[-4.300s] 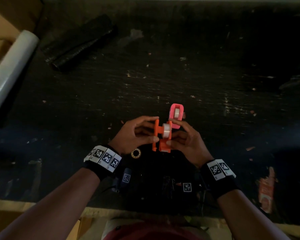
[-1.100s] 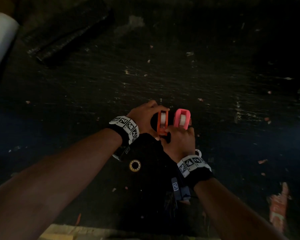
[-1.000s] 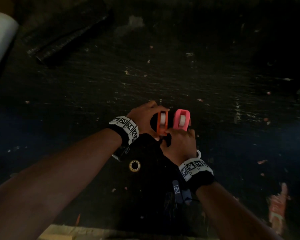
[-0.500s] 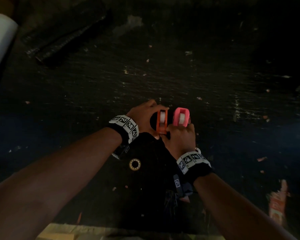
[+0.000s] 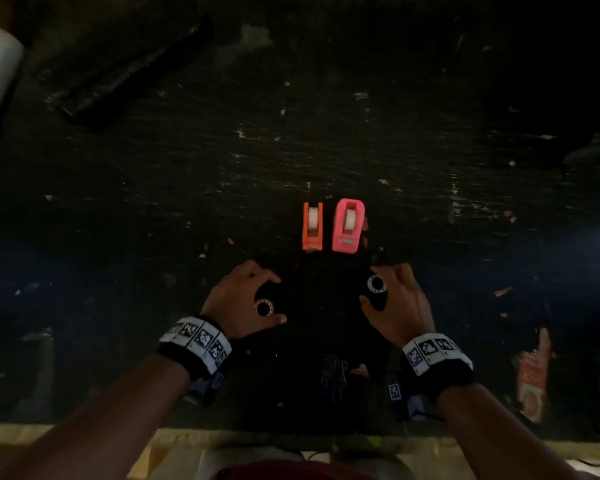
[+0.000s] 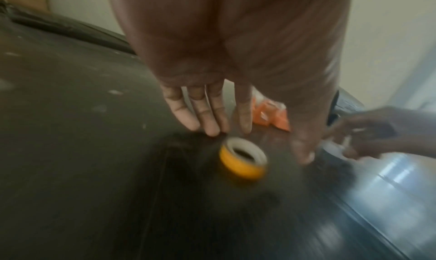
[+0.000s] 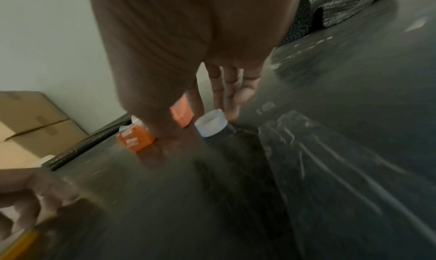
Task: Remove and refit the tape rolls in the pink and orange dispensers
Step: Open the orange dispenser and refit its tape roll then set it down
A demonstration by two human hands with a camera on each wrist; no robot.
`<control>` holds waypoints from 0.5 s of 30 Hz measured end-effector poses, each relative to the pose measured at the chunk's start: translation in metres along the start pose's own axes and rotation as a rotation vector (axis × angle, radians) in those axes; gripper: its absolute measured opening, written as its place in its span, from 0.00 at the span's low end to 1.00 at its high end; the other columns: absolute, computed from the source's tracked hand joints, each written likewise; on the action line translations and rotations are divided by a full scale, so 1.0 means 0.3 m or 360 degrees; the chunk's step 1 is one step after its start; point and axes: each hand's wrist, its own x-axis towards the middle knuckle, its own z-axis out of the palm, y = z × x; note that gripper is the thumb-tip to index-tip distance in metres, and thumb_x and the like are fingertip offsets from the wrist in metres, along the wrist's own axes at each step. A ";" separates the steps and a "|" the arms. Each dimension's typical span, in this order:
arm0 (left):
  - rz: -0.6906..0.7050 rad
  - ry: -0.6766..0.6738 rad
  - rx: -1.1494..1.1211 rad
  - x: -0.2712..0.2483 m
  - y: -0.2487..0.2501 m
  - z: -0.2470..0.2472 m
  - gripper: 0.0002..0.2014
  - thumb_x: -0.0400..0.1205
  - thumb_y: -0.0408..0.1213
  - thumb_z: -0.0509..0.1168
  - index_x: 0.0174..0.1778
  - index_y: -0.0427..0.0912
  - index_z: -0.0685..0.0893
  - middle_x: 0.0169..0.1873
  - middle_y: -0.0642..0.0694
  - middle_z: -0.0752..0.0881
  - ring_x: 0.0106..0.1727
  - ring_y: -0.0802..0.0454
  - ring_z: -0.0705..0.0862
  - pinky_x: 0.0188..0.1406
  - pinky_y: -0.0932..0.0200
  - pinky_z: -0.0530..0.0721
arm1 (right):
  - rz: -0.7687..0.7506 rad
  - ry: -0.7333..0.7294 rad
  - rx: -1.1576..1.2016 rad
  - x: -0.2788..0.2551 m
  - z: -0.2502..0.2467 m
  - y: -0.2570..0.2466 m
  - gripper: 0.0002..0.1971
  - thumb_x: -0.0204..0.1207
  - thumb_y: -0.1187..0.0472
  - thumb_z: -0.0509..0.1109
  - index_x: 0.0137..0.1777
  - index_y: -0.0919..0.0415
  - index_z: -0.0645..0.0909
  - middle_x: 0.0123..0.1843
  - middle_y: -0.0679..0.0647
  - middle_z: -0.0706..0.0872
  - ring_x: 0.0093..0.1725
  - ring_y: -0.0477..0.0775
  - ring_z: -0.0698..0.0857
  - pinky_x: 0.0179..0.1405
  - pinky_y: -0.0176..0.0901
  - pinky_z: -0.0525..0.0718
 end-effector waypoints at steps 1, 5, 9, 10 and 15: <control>0.0016 0.0042 0.0012 -0.019 -0.003 0.020 0.31 0.66 0.63 0.79 0.65 0.62 0.82 0.61 0.56 0.78 0.62 0.54 0.82 0.62 0.50 0.85 | -0.0003 -0.0044 0.0020 0.000 0.005 -0.005 0.24 0.73 0.55 0.79 0.69 0.55 0.80 0.65 0.56 0.76 0.56 0.64 0.87 0.46 0.49 0.86; -0.0048 0.0140 -0.0053 -0.028 -0.010 0.035 0.19 0.68 0.47 0.82 0.54 0.55 0.88 0.53 0.54 0.82 0.54 0.50 0.85 0.54 0.48 0.88 | -0.0117 -0.0100 0.0022 0.007 0.021 -0.082 0.16 0.76 0.61 0.76 0.63 0.57 0.84 0.64 0.56 0.78 0.50 0.63 0.89 0.42 0.43 0.77; -0.0131 0.0340 -0.0127 0.011 -0.023 -0.034 0.20 0.68 0.38 0.84 0.56 0.49 0.90 0.56 0.46 0.85 0.58 0.44 0.87 0.59 0.47 0.88 | -0.0429 -0.0104 0.0048 0.042 0.056 -0.256 0.17 0.76 0.58 0.74 0.65 0.53 0.83 0.65 0.52 0.82 0.55 0.56 0.89 0.47 0.50 0.89; -0.0157 0.0370 -0.0103 0.029 -0.029 -0.055 0.20 0.70 0.37 0.83 0.58 0.48 0.90 0.59 0.44 0.85 0.61 0.43 0.86 0.62 0.47 0.87 | -0.0493 -0.0112 0.0039 0.058 0.069 -0.306 0.17 0.77 0.57 0.74 0.65 0.53 0.82 0.67 0.52 0.82 0.56 0.56 0.89 0.49 0.53 0.90; -0.0204 0.0458 0.0053 0.112 -0.061 -0.136 0.18 0.73 0.37 0.81 0.58 0.46 0.89 0.61 0.43 0.86 0.62 0.44 0.87 0.63 0.49 0.86 | -0.0563 -0.0279 -0.0048 0.152 0.134 -0.509 0.19 0.80 0.58 0.72 0.71 0.56 0.79 0.73 0.56 0.76 0.63 0.63 0.86 0.56 0.57 0.87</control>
